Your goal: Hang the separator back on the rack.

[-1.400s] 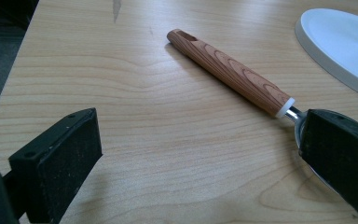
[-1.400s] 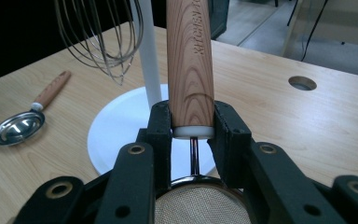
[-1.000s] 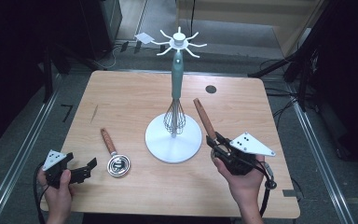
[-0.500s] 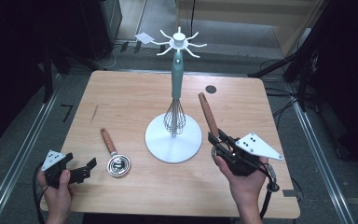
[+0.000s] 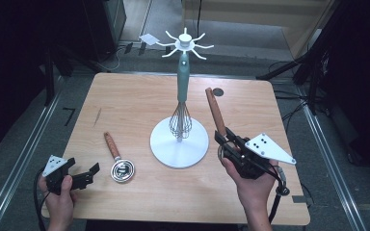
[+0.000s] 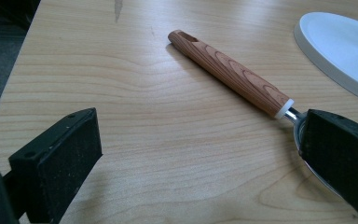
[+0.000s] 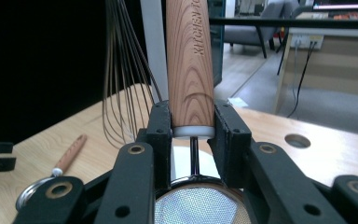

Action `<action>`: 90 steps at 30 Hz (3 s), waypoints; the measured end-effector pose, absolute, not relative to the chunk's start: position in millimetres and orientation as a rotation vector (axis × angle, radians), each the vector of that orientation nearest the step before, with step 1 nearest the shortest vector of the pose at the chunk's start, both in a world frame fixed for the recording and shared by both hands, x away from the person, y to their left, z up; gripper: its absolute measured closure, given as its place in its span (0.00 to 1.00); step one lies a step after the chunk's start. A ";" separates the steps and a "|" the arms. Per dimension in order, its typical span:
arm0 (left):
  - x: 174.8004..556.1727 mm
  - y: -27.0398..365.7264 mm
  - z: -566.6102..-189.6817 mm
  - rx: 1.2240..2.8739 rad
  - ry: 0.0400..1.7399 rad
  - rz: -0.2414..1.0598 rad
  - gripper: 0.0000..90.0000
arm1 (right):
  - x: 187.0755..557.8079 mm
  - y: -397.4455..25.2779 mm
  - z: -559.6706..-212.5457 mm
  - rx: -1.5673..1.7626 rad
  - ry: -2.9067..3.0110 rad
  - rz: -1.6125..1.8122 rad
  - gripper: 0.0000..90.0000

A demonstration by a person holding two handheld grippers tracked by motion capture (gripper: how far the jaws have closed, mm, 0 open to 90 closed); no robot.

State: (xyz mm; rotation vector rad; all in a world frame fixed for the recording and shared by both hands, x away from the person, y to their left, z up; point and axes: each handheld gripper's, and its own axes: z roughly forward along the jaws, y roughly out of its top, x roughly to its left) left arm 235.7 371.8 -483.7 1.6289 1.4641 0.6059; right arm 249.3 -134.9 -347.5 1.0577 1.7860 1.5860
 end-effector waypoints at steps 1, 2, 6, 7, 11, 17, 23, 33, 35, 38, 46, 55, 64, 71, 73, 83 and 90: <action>235.7 371.9 -483.6 1.629 1.465 0.605 0.00 | 249.0 -134.5 -346.1 1.047 1.785 1.588 0.80; 235.7 371.8 -483.6 1.630 1.465 0.606 0.00 | 248.2 -133.4 -343.7 1.037 1.784 1.593 0.80; 235.7 371.8 -483.6 1.630 1.465 0.607 0.00 | 247.1 -130.0 -337.7 1.055 1.733 1.579 0.80; 235.7 371.8 -483.7 1.629 1.463 0.607 0.00 | 246.9 -130.0 -337.0 1.052 1.722 1.592 0.80; 235.8 371.6 -483.7 1.628 1.464 0.607 0.00 | 245.4 -127.4 -333.0 1.042 1.711 1.614 0.80; 235.8 371.6 -483.6 1.628 1.465 0.608 0.00 | 245.7 -124.4 -328.7 1.031 1.684 1.628 0.80; 235.8 371.6 -483.6 1.628 1.465 0.607 0.00 | 245.0 -120.8 -323.8 1.007 1.663 1.637 0.80; 235.8 371.8 -483.7 1.628 1.465 0.606 0.00 | 246.7 -114.7 -318.3 0.990 1.660 1.642 0.80; 235.8 371.8 -483.6 1.627 1.466 0.605 0.00 | 246.9 -113.6 -318.0 0.991 1.657 1.641 0.80; 235.8 371.8 -483.6 1.628 1.466 0.604 0.00 | 247.0 -113.1 -317.8 0.990 1.652 1.640 0.80; 235.8 371.8 -483.7 1.627 1.465 0.604 0.00 | 247.3 -113.6 -315.5 1.000 1.647 1.627 0.80; 235.8 371.8 -483.7 1.630 1.466 0.604 0.00 | 246.9 -113.9 -311.2 0.989 1.632 1.631 0.80; 235.9 371.8 -483.7 1.630 1.466 0.603 0.00 | 243.2 -114.8 -306.2 0.990 1.609 1.637 0.80; 235.9 371.6 -483.6 1.632 1.468 0.605 0.00 | 243.0 -114.5 -302.8 0.980 1.583 1.645 0.80; 235.9 371.6 -483.6 1.634 1.467 0.606 0.00 | 242.7 -113.5 -300.8 0.976 1.578 1.646 0.80; 236.0 371.5 -483.7 1.633 1.467 0.603 0.00 | 244.6 -108.8 -294.3 0.954 1.546 1.632 0.80; 236.0 371.6 -483.6 1.634 1.467 0.602 0.00 | 246.1 -106.8 -291.4 0.952 1.541 1.635 0.80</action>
